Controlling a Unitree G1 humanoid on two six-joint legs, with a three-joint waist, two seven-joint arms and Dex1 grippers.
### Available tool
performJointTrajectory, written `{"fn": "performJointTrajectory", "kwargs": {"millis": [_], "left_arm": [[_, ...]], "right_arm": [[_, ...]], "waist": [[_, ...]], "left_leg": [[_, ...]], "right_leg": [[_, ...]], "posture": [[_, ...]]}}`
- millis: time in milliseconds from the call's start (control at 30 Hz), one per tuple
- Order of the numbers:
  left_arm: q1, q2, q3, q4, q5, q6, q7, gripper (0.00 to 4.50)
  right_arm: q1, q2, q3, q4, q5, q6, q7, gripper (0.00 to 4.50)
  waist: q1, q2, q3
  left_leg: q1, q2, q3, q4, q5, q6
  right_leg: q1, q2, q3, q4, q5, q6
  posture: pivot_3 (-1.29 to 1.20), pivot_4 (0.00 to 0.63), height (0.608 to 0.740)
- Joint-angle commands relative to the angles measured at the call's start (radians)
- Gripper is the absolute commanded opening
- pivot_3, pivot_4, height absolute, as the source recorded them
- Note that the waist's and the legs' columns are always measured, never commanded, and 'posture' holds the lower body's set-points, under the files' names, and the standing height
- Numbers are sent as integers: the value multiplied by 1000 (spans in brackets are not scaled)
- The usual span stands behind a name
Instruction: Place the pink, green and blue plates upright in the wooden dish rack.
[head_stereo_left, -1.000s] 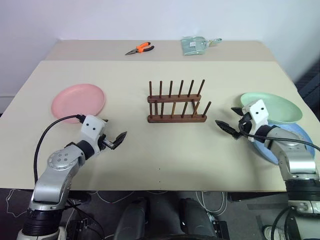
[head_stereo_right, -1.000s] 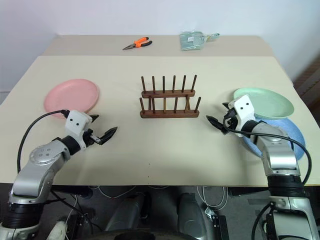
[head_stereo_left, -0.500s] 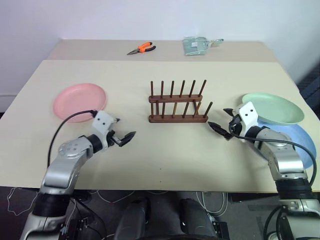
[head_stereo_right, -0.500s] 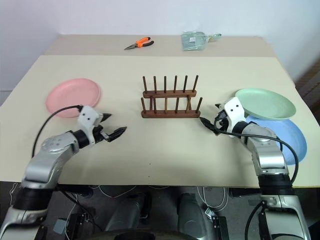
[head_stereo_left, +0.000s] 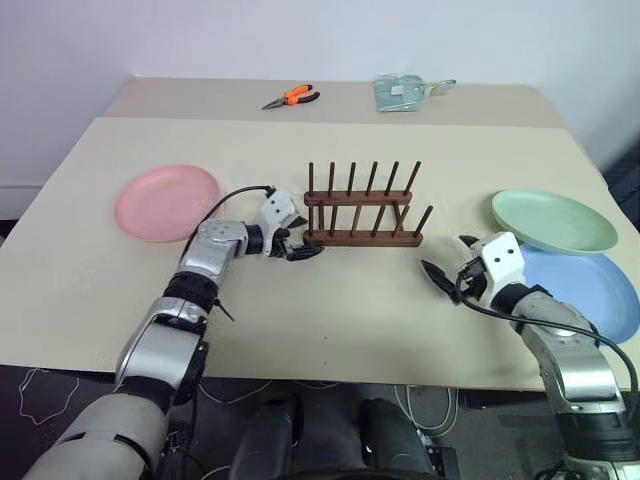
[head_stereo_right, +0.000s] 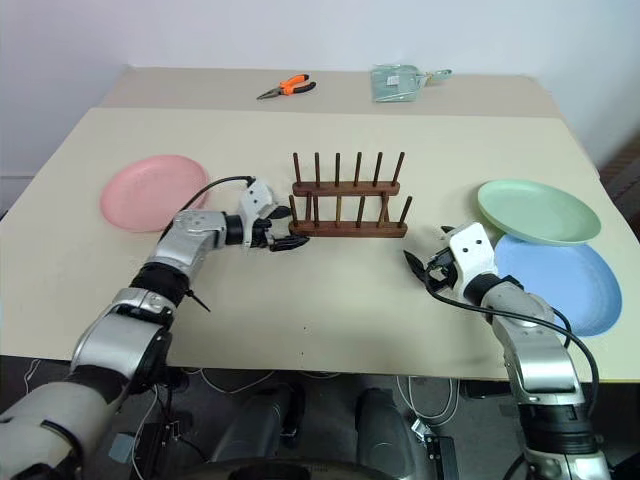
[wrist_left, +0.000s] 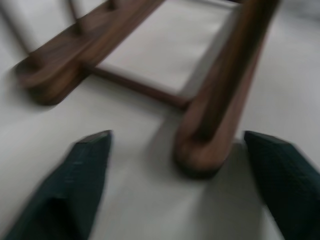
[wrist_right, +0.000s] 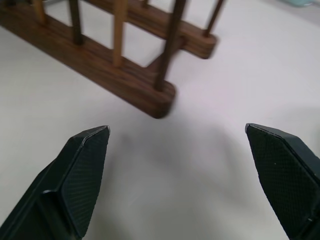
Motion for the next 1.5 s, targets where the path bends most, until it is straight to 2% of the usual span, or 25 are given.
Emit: {"fn": "performJointTrajectory", "kwargs": {"millis": [33,133,367,467,600,633,667,700,800,900,1033,1100,1267,1367,1500], "left_arm": [[14,-22,-23,52,29,-17,-62,2116],[38,-15,-26,24,38,-31,-87,770],[176,36,-46,-245,16,-7,-202,781],[276,88,-72,-483,-30,71,-289,781],[302,119,-61,-527,14,113,-200,2715],[304,125,-53,-523,22,122,-174,3318],[311,137,-45,-519,26,131,-156,3710],[320,151,-40,-522,28,136,-142,3710],[372,198,-23,-574,9,173,-129,3766],[504,273,-7,-779,-75,307,-187,2839],[617,306,-25,-1013,-171,471,-186,906],[644,288,-61,-1073,-164,496,-152,33],[627,168,-105,-1041,-105,485,8,33],[578,93,-95,-918,-19,409,174,33],[475,8,-46,-688,27,353,372,33]], "right_arm": [[8,6,-24,-52,-6,2,-23,4500],[15,-1,-16,-53,-16,0,-26,4500],[0,-45,-39,-2,-31,-10,-3,4500],[13,-89,-86,33,-30,-23,16,4500],[35,-135,-120,66,-35,-41,37,4500],[43,-142,-126,65,-34,-42,43,4500],[54,-150,-132,59,-29,-41,56,4500],[65,-157,-137,52,-23,-39,72,4500],[110,-176,-144,10,4,-24,130,3697],[183,-209,-131,-79,51,23,219,2132],[247,-241,-89,-194,109,97,304,75],[242,-236,-44,-232,123,129,324,0],[125,-170,123,-167,-1,120,232,0],[41,-117,179,-73,-87,91,148,0],[-103,-30,218,89,-169,45,40,0]], "waist": [[-3,0,0],[-2,0,-1],[-5,0,-1],[-5,1,-1],[1,1,-1],[0,1,-1],[0,1,-1],[-3,1,-1],[-14,2,-1],[-33,2,-2],[-28,5,-4],[-23,5,-4],[-9,4,-4],[1,3,-5],[-1,-1,-8]], "left_leg": [[0,0,0,0,0,0],[0,0,0,0,0,0],[1,0,0,0,0,0],[1,1,0,0,0,0],[1,1,-1,1,0,0],[1,1,-1,1,0,0],[2,1,-1,1,0,0],[2,1,-1,1,0,0],[3,2,0,0,0,0],[5,3,0,-1,0,0],[8,6,0,-2,0,0],[8,6,0,-1,0,0],[7,4,0,0,-1,0],[7,2,0,0,-1,0],[10,2,0,1,0,0]], "right_leg": [[0,0,0,0,0,0],[0,0,0,1,0,1],[0,0,0,2,0,1],[0,0,1,2,0,1],[0,0,1,2,0,1],[1,0,1,2,0,0],[1,0,1,3,0,0],[2,0,1,3,0,0],[2,1,1,3,0,0],[2,1,2,4,0,0],[4,1,3,5,-2,-3],[5,0,3,3,-3,-4],[8,-3,2,-4,-3,-4],[7,-4,1,-3,-3,-4],[10,-3,1,-2,-2,-4]], "posture": [[0,150,738],[0,150,738],[0,150,738],[0,150,738],[0,150,738],[0,150,738],[0,150,738],[0,150,738],[0,150,738],[0,150,738],[0,150,738],[0,150,738],[0,150,738],[0,150,738],[0,150,738]]}}
